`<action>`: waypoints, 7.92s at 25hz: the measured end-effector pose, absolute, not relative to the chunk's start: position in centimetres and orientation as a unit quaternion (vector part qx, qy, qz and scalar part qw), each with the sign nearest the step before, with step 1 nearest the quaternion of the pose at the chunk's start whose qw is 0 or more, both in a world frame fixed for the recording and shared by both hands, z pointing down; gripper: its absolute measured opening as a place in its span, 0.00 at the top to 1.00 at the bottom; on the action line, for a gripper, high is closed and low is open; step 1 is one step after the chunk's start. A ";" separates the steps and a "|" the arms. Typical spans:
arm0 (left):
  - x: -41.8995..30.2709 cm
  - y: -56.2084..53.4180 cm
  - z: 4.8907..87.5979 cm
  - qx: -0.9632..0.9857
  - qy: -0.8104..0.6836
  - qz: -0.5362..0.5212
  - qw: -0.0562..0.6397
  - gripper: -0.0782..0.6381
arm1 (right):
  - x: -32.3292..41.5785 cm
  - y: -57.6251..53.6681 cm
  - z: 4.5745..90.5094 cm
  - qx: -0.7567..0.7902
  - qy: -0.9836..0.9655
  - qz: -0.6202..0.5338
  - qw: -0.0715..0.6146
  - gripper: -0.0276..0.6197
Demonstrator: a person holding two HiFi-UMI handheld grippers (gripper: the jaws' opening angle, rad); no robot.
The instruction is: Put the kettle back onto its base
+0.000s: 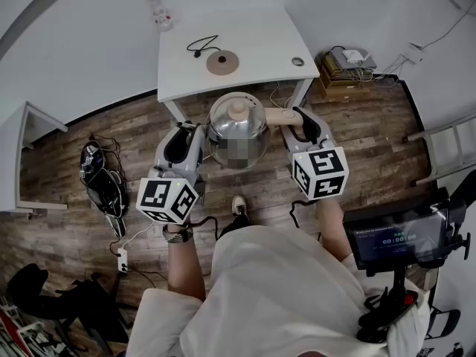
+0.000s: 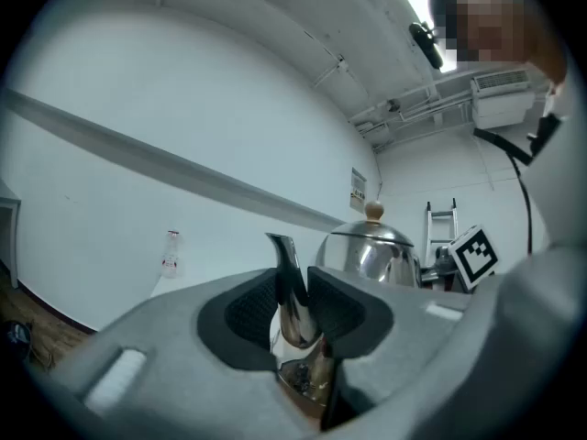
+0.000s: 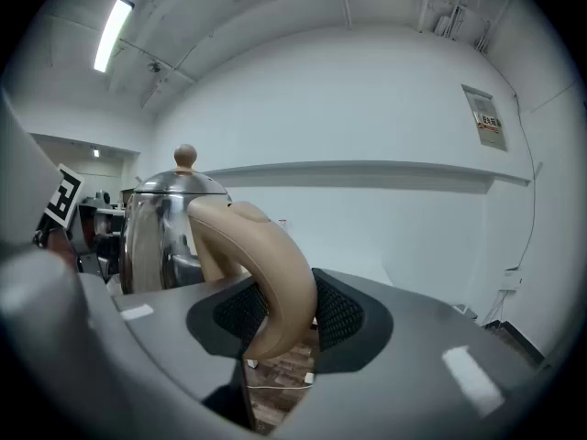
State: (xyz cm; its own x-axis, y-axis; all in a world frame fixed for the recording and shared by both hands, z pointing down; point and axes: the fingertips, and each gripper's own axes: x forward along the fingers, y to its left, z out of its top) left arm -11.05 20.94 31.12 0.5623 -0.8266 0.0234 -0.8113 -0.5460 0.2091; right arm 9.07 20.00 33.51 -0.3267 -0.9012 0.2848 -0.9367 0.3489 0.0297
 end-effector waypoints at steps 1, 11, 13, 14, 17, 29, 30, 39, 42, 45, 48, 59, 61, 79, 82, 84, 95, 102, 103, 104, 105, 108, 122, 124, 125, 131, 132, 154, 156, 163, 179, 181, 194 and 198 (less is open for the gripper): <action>-10.9 21.0 31.2 0.878 -0.466 -0.040 0.099 0.74 | 9.3 20.0 33.5 0.568 -0.811 0.069 0.127 0.74; -10.7 20.9 31.3 0.880 -0.463 -0.042 0.101 0.74 | 9.5 20.0 33.6 0.572 -0.808 0.071 0.121 0.73; -10.7 20.8 31.1 0.881 -0.461 -0.043 0.100 0.74 | 9.5 19.9 33.3 0.574 -0.808 0.072 0.115 0.73; -10.7 20.7 31.0 0.881 -0.460 -0.043 0.099 0.74 | 9.5 19.8 33.2 0.575 -0.807 0.073 0.113 0.73; -11.2 19.1 31.0 0.883 -0.456 -0.041 0.098 0.74 | 9.0 18.5 33.1 0.578 -0.805 0.073 0.113 0.73; -12.4 11.5 32.0 0.894 -0.436 -0.033 0.103 0.74 | 7.8 11.8 34.4 0.596 -0.789 0.088 0.119 0.73; -12.4 10.9 32.1 0.894 -0.435 -0.032 0.103 0.74 | 7.8 11.3 34.5 0.597 -0.788 0.088 0.120 0.73; -12.8 7.6 32.3 0.895 -0.431 -0.031 0.111 0.74 | 7.4 8.2 34.6 0.601 -0.784 0.096 0.121 0.73; -12.9 7.5 32.4 0.895 -0.431 -0.029 0.112 0.74 | 7.2 8.1 34.8 0.600 -0.785 0.098 0.121 0.73; -13.1 6.5 32.6 0.895 -0.432 -0.027 0.111 0.74 | 7.0 7.3 35.1 0.599 -0.785 0.101 0.122 0.73; -13.3 5.2 32.9 0.895 -0.431 -0.026 0.113 0.74 | 6.8 6.0 35.4 0.600 -0.784 0.102 0.121 0.72; -12.8 -0.1 34.1 0.891 -0.438 -0.018 0.120 0.74 | 7.3 0.4 36.8 0.596 -0.786 0.118 0.118 0.72; -12.9 -0.3 34.2 0.890 -0.440 -0.018 0.120 0.74 | 7.2 0.2 36.8 0.595 -0.786 0.118 0.117 0.72; -11.4 -8.8 35.9 0.885 -0.448 -0.016 0.124 0.74 | 8.6 -9.7 38.5 0.569 -0.805 0.115 0.122 0.72; -10.4 -12.8 37.7 0.876 -0.462 -0.005 0.135 0.74 | 9.6 -14.0 40.1 0.555 -0.813 0.111 0.135 0.72; -10.3 -15.7 38.5 0.870 -0.471 0.001 0.147 0.74 | 9.6 -17.2 40.6 0.546 -0.818 0.111 0.146 0.72; -12.0 -19.2 41.5 0.847 -0.503 0.015 0.174 0.74 | 7.8 -21.6 43.2 0.505 -0.838 0.111 0.172 0.71; -12.2 -20.3 42.9 0.839 -0.511 0.026 0.187 0.74 | 7.5 -23.0 44.7 0.492 -0.842 0.123 0.183 0.71; -12.3 -20.3 43.1 0.838 -0.512 0.027 0.189 0.74 | 7.4 -23.1 44.8 0.490 -0.843 0.123 0.186 0.71; -12.4 -20.8 43.5 0.836 -0.512 0.029 0.193 0.74 | 7.3 -23.7 45.2 0.488 -0.843 0.125 0.189 0.71; -12.4 -22.2 44.3 0.835 -0.513 0.032 0.198 0.74 | 7.2 -25.0 46.0 0.486 -0.843 0.129 0.193 0.71; -12.5 -27.9 47.8 0.827 -0.516 0.046 0.217 0.74 | 7.1 -30.7 49.8 0.477 -0.841 0.149 0.208 0.71; -12.4 -27.0 51.7 0.810 -0.529 0.063 0.247 0.75 | 7.1 -30.0 53.7 0.456 -0.842 0.165 0.238 0.71; -12.5 -26.9 52.1 0.807 -0.530 0.063 0.251 0.75 | 7.1 -29.9 54.0 0.454 -0.842 0.166 0.241 0.71; -12.5 -26.8 52.3 0.806 -0.531 0.063 0.253 0.75 | 7.0 -29.8 54.2 0.453 -0.842 0.166 0.242 0.71; -12.7 -26.9 53.7 0.799 -0.536 0.067 0.263 0.75 | 6.9 -30.0 55.4 0.445 -0.842 0.166 0.255 0.71; -12.7 -26.9 54.0 0.798 -0.537 0.068 0.264 0.75 | 6.8 -29.9 55.7 0.443 -0.842 0.167 0.257 0.71; -12.1 -27.2 56.4 0.793 -0.532 0.086 0.282 0.75 | 7.4 -30.1 58.5 0.430 -0.839 0.171 0.287 0.70; -12.1 -27.3 56.6 0.793 -0.532 0.089 0.284 0.75 | 7.4 -30.0 58.7 0.429 -0.838 0.173 0.289 0.70; -12.2 -27.3 56.8 0.794 -0.531 0.088 0.283 0.75 | 7.3 -29.9 58.9 0.431 -0.837 0.175 0.288 0.70; -11.6 -27.3 57.0 0.798 -0.530 0.091 0.272 0.75 | 8.0 -29.1 60.2 0.444 -0.820 0.228 0.280 0.68; -11.7 -27.4 57.0 0.796 -0.534 0.094 0.268 0.75 | 8.1 -29.1 60.4 0.445 -0.817 0.243 0.277 0.67; -12.9 -26.5 56.6 0.789 -0.555 0.105 0.242 0.75 | 10.5 -28.3 60.4 0.473 -0.790 0.288 0.263 0.65; -14.0 -23.9 55.5 0.784 -0.567 0.125 0.218 0.75 | 11.2 -25.6 58.0 0.491 -0.787 0.286 0.240 0.67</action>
